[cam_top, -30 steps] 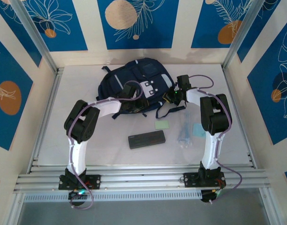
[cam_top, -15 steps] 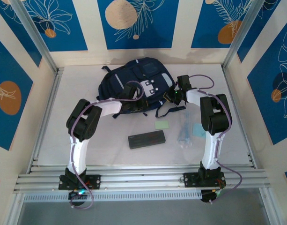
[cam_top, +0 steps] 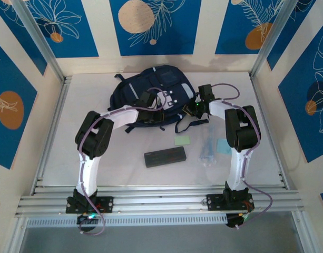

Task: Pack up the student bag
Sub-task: Unzip the student bag at the top-center of the table.

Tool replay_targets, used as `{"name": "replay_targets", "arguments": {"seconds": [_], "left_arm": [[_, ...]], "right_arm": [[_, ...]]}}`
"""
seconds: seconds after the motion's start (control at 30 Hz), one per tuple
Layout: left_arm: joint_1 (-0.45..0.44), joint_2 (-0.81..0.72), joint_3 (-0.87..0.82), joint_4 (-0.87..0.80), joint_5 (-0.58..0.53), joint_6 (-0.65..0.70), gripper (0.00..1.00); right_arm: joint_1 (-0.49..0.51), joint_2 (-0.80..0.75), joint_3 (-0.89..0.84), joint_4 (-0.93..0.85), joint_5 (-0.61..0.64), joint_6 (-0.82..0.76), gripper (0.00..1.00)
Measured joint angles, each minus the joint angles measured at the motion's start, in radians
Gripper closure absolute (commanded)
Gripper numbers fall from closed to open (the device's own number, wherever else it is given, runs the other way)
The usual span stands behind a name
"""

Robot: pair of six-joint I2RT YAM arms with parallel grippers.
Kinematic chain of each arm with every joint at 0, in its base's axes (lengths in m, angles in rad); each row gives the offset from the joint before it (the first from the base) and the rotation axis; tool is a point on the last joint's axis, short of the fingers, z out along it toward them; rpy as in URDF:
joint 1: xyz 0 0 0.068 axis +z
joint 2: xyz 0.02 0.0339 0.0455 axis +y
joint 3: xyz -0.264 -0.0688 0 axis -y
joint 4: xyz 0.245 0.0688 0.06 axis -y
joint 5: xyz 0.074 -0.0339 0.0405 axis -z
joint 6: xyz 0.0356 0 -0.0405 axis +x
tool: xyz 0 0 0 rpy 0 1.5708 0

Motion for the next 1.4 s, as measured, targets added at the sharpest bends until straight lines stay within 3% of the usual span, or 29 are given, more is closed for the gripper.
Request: {"name": "replay_targets", "arguments": {"seconds": [0.5, 0.93, 1.0, 1.1, 1.17, 1.23, 1.3, 1.4], "left_arm": [[0.1, -0.059, -0.014, -0.208, 0.132, 0.1, 1.0], [0.229, -0.259, -0.101, -0.37, 0.111, 0.175, 1.0], [0.23, -0.291, -0.101, -0.364, 0.134, 0.16, 1.0], [0.203, -0.312, -0.085, -0.364, 0.154, 0.138, 1.0], [0.186, -0.312, -0.07, -0.361, 0.164, 0.116, 1.0], [0.167, -0.312, -0.056, -0.359, 0.175, 0.094, 1.0], [0.145, -0.312, -0.041, -0.356, 0.187, 0.077, 1.0], [0.114, -0.312, -0.018, -0.341, 0.205, 0.051, 1.0]], "right_arm": [[0.002, 0.0, 0.027, -0.07, -0.001, -0.03, 1.0], [0.002, 0.0, 0.071, -0.142, -0.023, -0.045, 1.0], [0.001, 0.0, 0.083, -0.154, -0.025, -0.045, 0.91], [-0.005, -0.012, 0.084, -0.164, -0.027, -0.048, 0.58], [-0.011, -0.039, 0.071, -0.167, -0.029, -0.045, 0.41], [-0.014, -0.097, 0.039, -0.17, -0.039, -0.04, 0.33], [-0.016, -0.178, -0.002, -0.162, -0.066, -0.016, 0.12], [-0.007, -0.288, -0.068, -0.107, -0.132, 0.044, 0.04]]}}
